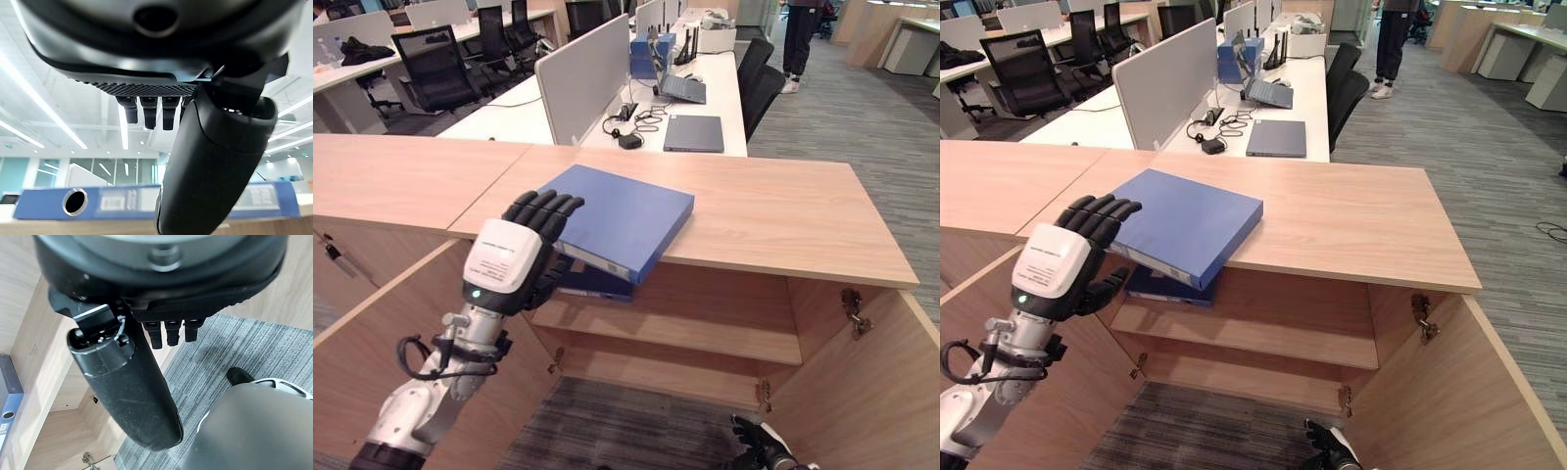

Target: Put the empty folder in the office cabinet

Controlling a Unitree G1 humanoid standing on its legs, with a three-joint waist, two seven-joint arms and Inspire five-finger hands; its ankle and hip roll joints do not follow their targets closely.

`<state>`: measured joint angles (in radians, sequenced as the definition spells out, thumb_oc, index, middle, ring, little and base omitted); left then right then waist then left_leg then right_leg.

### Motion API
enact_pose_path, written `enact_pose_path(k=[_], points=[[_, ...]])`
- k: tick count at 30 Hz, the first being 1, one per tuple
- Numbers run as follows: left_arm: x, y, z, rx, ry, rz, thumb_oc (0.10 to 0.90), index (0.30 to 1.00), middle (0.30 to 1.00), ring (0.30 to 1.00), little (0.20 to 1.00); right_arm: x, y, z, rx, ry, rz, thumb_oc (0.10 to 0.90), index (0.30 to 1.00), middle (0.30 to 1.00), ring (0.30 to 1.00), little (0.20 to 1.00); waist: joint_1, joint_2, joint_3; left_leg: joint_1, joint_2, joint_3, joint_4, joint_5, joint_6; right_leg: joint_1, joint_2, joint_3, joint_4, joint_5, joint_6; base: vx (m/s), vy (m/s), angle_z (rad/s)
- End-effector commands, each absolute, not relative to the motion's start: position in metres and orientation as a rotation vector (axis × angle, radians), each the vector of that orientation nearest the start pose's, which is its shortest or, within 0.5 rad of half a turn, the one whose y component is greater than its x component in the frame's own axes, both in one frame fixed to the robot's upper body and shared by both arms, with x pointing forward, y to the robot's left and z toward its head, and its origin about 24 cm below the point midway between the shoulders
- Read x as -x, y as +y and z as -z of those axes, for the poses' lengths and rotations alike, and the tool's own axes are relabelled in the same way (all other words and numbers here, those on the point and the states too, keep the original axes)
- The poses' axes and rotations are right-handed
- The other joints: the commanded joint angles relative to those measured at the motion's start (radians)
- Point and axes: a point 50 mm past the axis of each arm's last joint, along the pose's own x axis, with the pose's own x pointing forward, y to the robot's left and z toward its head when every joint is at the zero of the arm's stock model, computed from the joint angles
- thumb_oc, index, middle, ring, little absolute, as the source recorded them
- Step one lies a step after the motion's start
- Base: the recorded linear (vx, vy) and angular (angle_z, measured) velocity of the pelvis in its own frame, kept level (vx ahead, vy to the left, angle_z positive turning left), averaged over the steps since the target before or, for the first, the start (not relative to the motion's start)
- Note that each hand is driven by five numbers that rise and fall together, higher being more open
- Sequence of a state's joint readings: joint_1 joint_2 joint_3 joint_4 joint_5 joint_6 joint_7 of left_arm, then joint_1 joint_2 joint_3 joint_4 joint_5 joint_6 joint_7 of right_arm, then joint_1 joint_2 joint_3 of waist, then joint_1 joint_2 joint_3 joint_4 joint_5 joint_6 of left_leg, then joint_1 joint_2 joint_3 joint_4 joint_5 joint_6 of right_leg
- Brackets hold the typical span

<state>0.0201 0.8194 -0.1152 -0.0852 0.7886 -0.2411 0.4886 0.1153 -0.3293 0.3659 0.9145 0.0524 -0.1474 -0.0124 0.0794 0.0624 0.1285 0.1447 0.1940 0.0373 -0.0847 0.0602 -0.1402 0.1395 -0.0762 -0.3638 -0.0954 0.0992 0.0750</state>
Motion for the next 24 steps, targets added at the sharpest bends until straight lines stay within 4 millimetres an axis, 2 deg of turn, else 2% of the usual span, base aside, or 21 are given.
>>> enact_pose_path(k=[1,24], points=[[-0.257,0.229,-0.167,-1.429,-0.809,-0.147,0.800,0.900,0.900,0.900,0.900,-0.156,-0.215,0.119,0.386,0.734,-0.176,0.800,0.900,0.900,0.900,0.900,-0.013,-0.009,-0.007,0.006,0.073,0.032,0.000,0.021,-0.080,0.106,-0.014,0.055,0.012,-0.193,0.072,0.02,0.008,-0.09],[-0.278,0.212,-0.132,-1.444,-0.684,0.010,0.800,0.900,0.900,0.900,0.900,-0.151,-0.217,0.121,0.357,0.751,-0.144,0.800,0.900,0.900,0.900,0.900,-0.054,-0.008,-0.008,0.023,0.071,0.071,-0.002,0.015,-0.072,0.098,-0.019,0.086,0.014,-0.185,0.075,0.01,0.005,-0.04]])
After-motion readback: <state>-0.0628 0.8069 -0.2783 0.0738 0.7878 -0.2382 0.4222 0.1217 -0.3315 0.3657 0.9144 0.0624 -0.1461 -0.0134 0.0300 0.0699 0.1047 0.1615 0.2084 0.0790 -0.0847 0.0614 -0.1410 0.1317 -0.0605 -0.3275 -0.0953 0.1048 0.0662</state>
